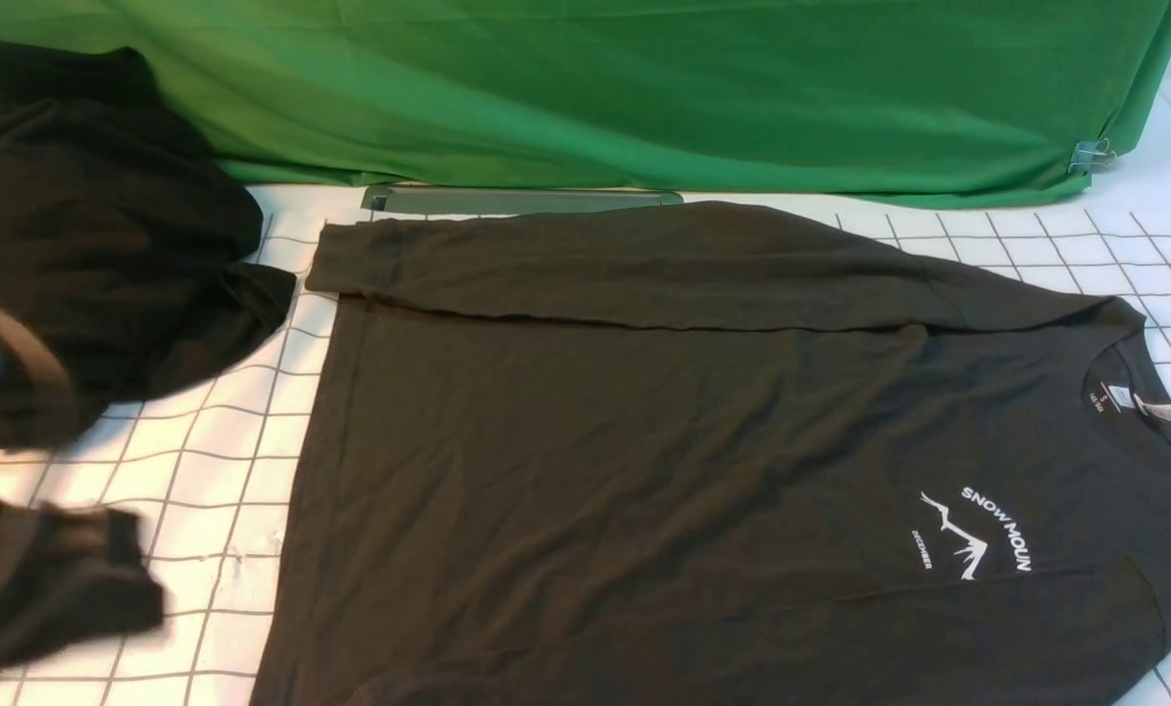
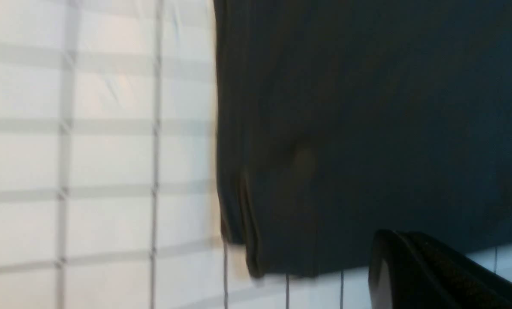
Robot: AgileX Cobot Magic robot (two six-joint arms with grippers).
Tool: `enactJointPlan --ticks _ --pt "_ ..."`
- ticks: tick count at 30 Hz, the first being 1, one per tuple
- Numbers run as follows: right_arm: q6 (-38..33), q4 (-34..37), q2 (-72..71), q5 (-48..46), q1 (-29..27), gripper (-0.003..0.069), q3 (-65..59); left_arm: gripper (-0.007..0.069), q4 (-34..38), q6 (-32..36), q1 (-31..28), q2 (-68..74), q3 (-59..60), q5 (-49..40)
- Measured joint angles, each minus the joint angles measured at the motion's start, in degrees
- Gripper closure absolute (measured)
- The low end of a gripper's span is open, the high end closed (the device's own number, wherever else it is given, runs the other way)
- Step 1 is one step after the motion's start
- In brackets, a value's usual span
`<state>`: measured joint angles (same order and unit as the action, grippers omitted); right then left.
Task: Fold a long-sleeved shirt over a white checkered tablecloth.
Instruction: 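Grasp the left edge of the dark T-shirt lying flat on the table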
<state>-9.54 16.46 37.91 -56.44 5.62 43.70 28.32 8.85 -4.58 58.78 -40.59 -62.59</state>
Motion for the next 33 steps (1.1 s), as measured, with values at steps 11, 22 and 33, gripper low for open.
enactJointPlan --ticks 11,22,33 --pt "-3.92 -0.47 6.77 -2.44 0.0 0.062 -1.03 0.0463 2.84 2.89 8.26 19.18 1.69 9.31" --pt "-3.92 -0.47 6.77 -2.03 0.0 0.0601 -1.03 0.0286 -2.89 0.69 13.06 25.66 1.69 19.64" --pt "-3.86 -0.53 6.77 -1.98 0.0 0.0583 -1.03 0.03 -1.4 0.89 13.06 28.83 2.98 20.6"
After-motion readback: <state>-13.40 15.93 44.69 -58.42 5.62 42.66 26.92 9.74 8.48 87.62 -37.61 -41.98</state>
